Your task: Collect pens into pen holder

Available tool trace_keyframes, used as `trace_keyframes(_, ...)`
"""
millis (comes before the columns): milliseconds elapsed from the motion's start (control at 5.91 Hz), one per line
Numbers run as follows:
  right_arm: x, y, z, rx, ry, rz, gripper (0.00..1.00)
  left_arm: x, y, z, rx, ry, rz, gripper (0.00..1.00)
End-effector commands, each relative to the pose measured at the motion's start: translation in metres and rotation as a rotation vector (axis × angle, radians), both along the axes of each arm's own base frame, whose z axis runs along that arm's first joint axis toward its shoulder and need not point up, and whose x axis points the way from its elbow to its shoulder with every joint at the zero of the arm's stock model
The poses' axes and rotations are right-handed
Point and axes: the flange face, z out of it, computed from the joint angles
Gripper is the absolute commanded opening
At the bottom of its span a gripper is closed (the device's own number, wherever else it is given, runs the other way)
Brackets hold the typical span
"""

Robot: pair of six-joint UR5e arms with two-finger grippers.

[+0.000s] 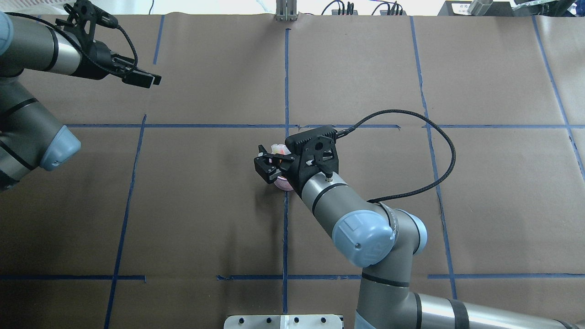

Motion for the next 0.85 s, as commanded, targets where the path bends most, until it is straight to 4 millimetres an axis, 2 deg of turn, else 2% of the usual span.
trace_keyframes(0,0.033,-0.028,-0.005,-0.027,0.010,-0.065,1.00,-0.025,-0.008,0.000,-0.014,0.013,0.008,1.00)
trace_keyframes(169,0.063,-0.045,-0.002,-0.081,0.072,-0.091,1.00,-0.052,-0.017,0.008,-0.025,-0.017,0.037,1.00)
trace_keyframes(338,0.098,-0.072,0.011,-0.169,0.128,-0.142,1.00,-0.069,-0.028,0.019,-0.075,-0.076,0.051,1.00)
trace_keyframes(508,0.137,-0.100,0.032,-0.279,0.196,-0.181,1.00,-0.101,-0.040,0.029,-0.168,-0.096,0.030,1.00)
trace_keyframes(677,0.187,-0.130,0.051,-0.453,0.254,-0.240,1.00,-0.146,-0.052,0.040,-0.274,-0.100,-0.004,1.00)
